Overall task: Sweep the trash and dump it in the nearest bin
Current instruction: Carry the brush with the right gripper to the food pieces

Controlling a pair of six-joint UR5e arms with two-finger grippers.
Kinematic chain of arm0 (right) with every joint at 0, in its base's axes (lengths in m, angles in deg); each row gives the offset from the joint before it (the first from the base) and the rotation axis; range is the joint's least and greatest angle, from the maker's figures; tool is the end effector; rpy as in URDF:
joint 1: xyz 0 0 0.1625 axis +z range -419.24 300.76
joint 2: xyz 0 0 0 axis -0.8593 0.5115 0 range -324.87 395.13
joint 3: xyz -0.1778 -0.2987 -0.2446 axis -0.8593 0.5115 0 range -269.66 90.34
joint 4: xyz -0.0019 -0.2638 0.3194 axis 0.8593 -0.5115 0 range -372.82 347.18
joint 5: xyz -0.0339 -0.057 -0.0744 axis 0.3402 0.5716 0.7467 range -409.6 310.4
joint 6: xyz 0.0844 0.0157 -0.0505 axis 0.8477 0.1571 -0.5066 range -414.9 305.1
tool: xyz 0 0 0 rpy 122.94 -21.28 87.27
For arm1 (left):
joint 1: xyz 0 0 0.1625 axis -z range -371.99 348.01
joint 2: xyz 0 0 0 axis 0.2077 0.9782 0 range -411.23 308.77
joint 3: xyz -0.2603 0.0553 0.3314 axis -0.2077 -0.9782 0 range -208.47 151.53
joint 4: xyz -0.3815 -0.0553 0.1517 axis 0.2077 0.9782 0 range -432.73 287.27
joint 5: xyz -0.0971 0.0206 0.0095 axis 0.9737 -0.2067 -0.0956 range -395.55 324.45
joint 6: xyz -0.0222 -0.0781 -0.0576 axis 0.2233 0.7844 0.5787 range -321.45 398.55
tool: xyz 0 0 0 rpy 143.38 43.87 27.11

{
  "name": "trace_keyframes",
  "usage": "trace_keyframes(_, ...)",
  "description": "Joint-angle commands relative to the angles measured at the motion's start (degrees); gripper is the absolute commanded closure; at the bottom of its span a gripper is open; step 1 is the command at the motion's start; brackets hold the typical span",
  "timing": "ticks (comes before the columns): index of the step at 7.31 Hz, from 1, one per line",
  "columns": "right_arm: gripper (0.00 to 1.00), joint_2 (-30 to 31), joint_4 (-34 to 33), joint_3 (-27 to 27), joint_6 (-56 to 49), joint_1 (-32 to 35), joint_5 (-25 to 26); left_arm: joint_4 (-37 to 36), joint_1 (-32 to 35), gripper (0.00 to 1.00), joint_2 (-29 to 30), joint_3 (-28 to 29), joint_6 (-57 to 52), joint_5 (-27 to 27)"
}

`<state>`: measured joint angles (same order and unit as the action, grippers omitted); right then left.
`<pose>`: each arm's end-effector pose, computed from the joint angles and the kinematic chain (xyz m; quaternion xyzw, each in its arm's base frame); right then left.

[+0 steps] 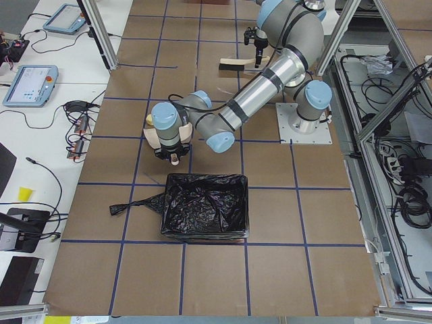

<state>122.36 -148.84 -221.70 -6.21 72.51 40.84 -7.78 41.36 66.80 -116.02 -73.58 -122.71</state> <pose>0.3655 -0.2106 0.2131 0.0605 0.9981 -0.0102 0.0047 0.2785 -0.6059 0.2680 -0.6118 -0.7906 0.0226 0.0110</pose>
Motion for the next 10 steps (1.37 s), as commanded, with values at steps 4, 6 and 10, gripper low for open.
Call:
trace_keyframes(4, 0.80, 0.13, 0.22, 1.35, -0.79, -0.52, -2.10, 0.00, 0.35, 1.00, -0.17, 0.01, 0.68, 0.24)
trace_keyframes(6, 0.91, 0.31, 0.57, 2.05, -1.23, -0.70, -2.02, 0.00, 0.35, 1.00, -0.17, 0.01, 0.59, 0.24)
trace_keyframes(10, 0.91, -0.30, 2.92, 8.17, -4.82, -1.84, -1.93, 0.00, 0.35, 1.00, 0.09, 0.09, 0.85, 0.16)
